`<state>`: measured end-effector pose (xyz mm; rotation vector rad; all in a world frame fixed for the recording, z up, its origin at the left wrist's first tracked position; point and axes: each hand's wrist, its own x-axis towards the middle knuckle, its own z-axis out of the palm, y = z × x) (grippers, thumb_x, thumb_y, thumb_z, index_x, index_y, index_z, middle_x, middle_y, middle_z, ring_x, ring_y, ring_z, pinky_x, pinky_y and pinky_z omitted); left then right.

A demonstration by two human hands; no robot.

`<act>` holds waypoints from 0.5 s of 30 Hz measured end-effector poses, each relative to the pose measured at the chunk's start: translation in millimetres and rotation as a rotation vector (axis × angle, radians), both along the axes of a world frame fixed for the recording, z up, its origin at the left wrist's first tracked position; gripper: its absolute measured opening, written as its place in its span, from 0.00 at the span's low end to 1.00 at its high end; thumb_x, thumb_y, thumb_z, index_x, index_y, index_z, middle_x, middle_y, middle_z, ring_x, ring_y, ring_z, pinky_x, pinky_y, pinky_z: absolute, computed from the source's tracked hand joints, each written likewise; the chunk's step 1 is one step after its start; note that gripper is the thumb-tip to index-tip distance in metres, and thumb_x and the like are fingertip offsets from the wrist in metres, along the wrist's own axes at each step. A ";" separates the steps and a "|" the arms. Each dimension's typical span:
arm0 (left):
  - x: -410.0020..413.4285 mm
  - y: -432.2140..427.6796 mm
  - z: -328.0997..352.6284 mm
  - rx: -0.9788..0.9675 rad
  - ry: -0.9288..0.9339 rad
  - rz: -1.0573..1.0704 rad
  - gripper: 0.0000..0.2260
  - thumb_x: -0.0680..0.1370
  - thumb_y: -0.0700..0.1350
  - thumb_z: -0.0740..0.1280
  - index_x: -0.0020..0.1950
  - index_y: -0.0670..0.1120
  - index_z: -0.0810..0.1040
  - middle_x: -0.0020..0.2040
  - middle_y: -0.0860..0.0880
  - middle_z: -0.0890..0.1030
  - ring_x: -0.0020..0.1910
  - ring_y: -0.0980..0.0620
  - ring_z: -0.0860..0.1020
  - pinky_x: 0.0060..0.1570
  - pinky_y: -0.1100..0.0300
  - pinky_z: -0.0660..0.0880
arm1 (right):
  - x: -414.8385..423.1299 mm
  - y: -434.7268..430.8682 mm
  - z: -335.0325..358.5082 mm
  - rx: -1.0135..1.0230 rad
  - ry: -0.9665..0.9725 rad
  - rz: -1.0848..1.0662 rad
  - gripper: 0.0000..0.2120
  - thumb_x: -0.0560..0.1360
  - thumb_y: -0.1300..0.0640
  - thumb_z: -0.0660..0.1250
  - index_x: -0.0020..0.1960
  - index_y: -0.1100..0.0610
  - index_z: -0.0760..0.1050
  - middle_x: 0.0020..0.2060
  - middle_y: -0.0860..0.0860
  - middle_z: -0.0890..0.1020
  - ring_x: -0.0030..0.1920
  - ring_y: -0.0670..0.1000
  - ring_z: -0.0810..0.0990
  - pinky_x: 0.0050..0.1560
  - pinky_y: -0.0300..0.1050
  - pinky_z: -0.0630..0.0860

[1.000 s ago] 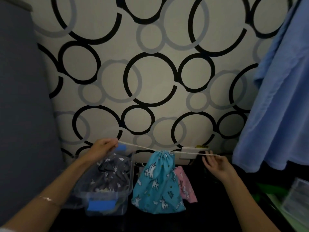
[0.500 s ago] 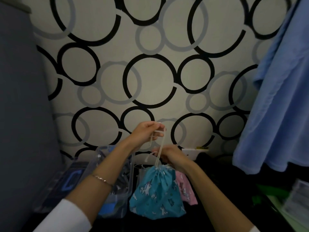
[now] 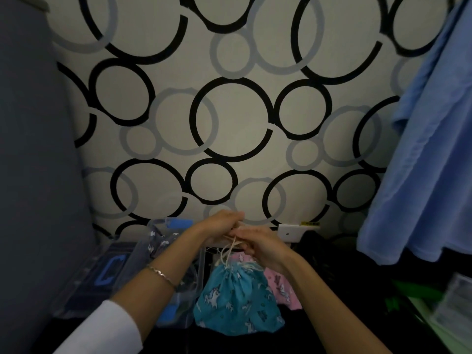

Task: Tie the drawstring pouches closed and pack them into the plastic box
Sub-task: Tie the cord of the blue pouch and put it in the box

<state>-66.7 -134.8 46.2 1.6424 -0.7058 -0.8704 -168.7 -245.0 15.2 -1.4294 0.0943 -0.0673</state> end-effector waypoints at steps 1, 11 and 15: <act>-0.3 1.9 1.7 0.016 0.053 0.015 0.15 0.83 0.51 0.58 0.53 0.39 0.74 0.45 0.38 0.80 0.41 0.43 0.81 0.50 0.49 0.78 | 0.1 -0.5 -0.4 -0.012 -0.008 -0.031 0.09 0.76 0.60 0.68 0.49 0.68 0.80 0.28 0.52 0.72 0.27 0.46 0.67 0.32 0.38 0.63; 5.7 26.3 -5.8 0.149 -0.079 -0.227 0.15 0.77 0.49 0.70 0.62 0.48 0.76 0.54 0.47 0.84 0.52 0.50 0.83 0.54 0.54 0.80 | -0.7 -12.6 -3.7 0.037 0.015 -0.169 0.11 0.77 0.69 0.62 0.57 0.73 0.77 0.29 0.52 0.75 0.29 0.45 0.69 0.28 0.33 0.66; 4.2 21.9 -15.7 0.109 -0.057 -0.147 0.16 0.73 0.42 0.75 0.58 0.51 0.77 0.44 0.47 0.86 0.41 0.52 0.83 0.45 0.59 0.81 | -0.8 -16.1 -1.8 0.072 0.023 -0.156 0.13 0.76 0.72 0.63 0.59 0.74 0.75 0.35 0.59 0.76 0.33 0.50 0.74 0.36 0.38 0.76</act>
